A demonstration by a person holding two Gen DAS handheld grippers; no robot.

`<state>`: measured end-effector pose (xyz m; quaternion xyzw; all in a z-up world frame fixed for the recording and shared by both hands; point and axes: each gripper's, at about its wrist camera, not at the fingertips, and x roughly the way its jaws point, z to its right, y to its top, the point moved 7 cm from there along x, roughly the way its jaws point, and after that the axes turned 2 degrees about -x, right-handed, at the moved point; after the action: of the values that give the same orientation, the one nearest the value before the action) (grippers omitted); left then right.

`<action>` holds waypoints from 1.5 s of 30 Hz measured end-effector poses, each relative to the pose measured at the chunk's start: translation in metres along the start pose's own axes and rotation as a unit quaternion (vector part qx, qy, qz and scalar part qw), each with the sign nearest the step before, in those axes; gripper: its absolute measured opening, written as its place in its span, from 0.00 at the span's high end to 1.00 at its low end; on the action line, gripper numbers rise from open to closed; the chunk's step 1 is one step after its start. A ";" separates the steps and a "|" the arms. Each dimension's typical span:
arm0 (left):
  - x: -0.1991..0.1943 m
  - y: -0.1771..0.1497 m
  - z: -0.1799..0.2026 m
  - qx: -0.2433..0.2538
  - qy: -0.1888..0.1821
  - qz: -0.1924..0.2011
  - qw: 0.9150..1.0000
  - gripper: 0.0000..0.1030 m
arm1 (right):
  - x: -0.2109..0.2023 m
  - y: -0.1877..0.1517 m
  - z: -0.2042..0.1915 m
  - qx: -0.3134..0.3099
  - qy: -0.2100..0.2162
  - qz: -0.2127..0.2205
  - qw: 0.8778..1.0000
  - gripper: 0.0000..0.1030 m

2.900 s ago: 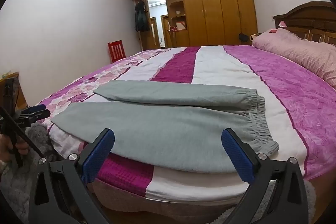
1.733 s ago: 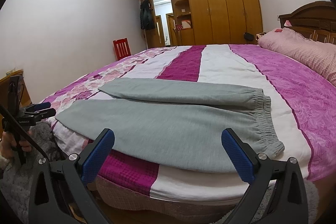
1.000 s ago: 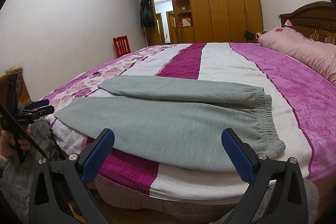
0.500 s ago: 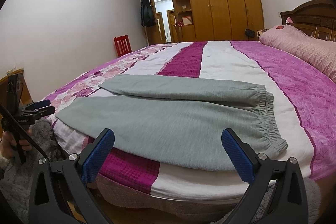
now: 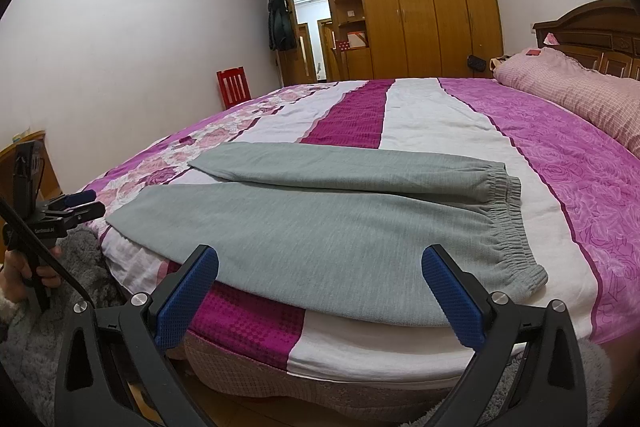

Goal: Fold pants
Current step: 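Reach both grippers to the waistband corners of the grey sweatpants and close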

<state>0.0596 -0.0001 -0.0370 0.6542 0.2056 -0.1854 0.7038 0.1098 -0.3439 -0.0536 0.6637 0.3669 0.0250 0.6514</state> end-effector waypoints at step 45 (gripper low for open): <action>0.383 0.142 0.067 0.305 -0.198 -0.254 0.896 0.33 | 0.333 0.109 0.095 -0.213 0.249 -0.319 0.889 0.40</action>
<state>0.4621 -0.0535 -0.1167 0.7121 0.1546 -0.5373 0.4247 0.4507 -0.2380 -0.1200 0.3277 0.6952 0.0578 0.6372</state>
